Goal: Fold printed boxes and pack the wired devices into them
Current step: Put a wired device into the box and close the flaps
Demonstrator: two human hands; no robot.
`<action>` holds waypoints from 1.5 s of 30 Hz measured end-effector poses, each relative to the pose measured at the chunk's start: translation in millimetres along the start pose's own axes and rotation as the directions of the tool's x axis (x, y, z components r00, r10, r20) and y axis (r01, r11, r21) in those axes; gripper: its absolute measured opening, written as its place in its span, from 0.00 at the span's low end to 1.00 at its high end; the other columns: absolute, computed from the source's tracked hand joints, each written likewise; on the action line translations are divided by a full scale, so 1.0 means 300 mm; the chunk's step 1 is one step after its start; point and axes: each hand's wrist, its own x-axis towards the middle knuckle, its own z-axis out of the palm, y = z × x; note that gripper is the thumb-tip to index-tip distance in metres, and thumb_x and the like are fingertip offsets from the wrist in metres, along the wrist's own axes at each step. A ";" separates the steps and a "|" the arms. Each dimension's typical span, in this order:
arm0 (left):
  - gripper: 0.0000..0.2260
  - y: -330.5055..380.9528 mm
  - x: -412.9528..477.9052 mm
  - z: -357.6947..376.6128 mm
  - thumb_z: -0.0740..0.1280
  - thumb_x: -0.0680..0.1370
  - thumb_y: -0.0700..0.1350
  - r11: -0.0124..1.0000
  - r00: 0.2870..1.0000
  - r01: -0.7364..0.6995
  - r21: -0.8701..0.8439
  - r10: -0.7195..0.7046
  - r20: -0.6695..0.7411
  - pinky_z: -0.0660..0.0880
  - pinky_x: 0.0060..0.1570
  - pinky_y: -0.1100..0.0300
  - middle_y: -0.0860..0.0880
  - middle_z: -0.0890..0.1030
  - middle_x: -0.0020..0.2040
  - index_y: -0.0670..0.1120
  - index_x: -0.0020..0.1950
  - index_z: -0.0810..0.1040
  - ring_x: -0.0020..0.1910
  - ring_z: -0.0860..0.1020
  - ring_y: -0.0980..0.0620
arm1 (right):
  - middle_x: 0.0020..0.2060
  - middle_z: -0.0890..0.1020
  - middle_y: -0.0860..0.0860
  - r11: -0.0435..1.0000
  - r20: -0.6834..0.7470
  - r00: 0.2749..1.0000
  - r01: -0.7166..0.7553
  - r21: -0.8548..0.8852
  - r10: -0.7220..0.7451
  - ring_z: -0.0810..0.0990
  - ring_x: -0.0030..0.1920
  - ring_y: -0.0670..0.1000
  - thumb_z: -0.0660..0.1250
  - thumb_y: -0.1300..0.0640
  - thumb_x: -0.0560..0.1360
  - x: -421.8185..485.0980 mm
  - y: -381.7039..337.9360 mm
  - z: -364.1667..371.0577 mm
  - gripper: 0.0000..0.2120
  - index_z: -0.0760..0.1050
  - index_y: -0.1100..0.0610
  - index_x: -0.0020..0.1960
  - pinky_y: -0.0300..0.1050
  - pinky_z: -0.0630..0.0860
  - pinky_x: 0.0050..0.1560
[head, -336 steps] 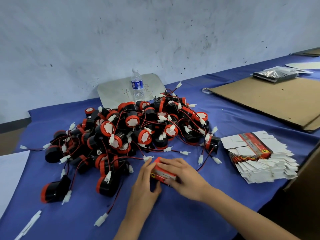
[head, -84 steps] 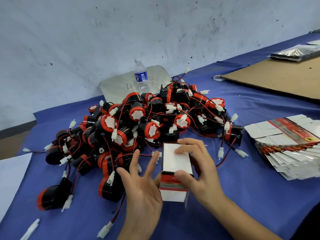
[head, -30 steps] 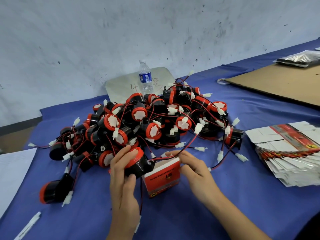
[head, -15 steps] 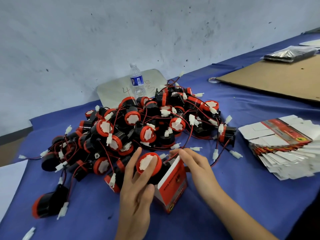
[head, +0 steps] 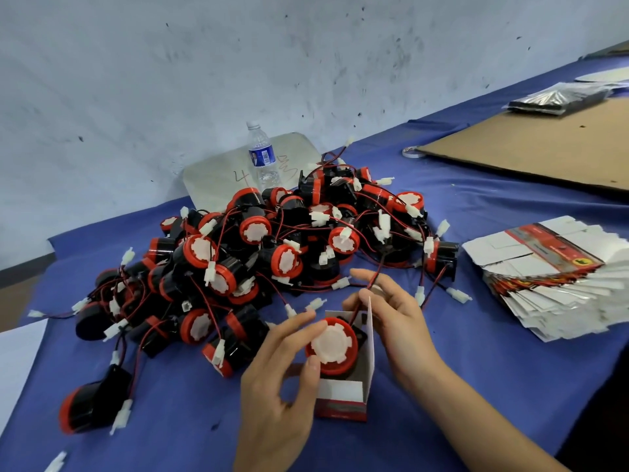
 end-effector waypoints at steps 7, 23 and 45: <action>0.12 -0.013 -0.003 0.012 0.61 0.78 0.49 0.988 0.996 -0.060 0.142 0.049 0.077 0.72 0.55 0.63 0.58 0.78 0.58 0.55 0.56 0.81 0.60 0.76 0.59 | 0.37 0.81 0.52 0.995 0.018 0.998 0.066 -0.076 -0.065 0.80 0.42 0.47 0.61 0.66 0.79 0.003 0.003 -0.004 0.12 0.83 0.58 0.48 0.38 0.77 0.44; 0.25 -0.024 -0.008 0.070 0.61 0.67 0.72 0.878 0.967 -0.177 0.444 0.071 0.246 0.58 0.63 0.28 0.64 0.78 0.55 0.60 0.58 0.73 0.66 0.67 0.56 | 0.38 0.77 0.45 0.480 0.567 0.808 0.566 -0.670 -0.162 0.79 0.40 0.48 0.66 0.68 0.76 0.092 -0.212 0.033 0.24 0.69 0.46 0.65 0.40 0.76 0.44; 0.22 -0.014 -0.027 0.114 0.58 0.64 0.72 0.952 0.914 0.181 0.246 -0.256 0.315 0.46 0.76 0.46 0.72 0.66 0.59 0.70 0.55 0.70 0.62 0.59 0.75 | 0.34 0.74 0.53 -0.231 0.524 0.590 0.769 -0.596 0.614 0.67 0.33 0.52 0.62 0.60 0.76 0.109 -0.364 0.111 0.05 0.74 0.61 0.44 0.42 0.62 0.31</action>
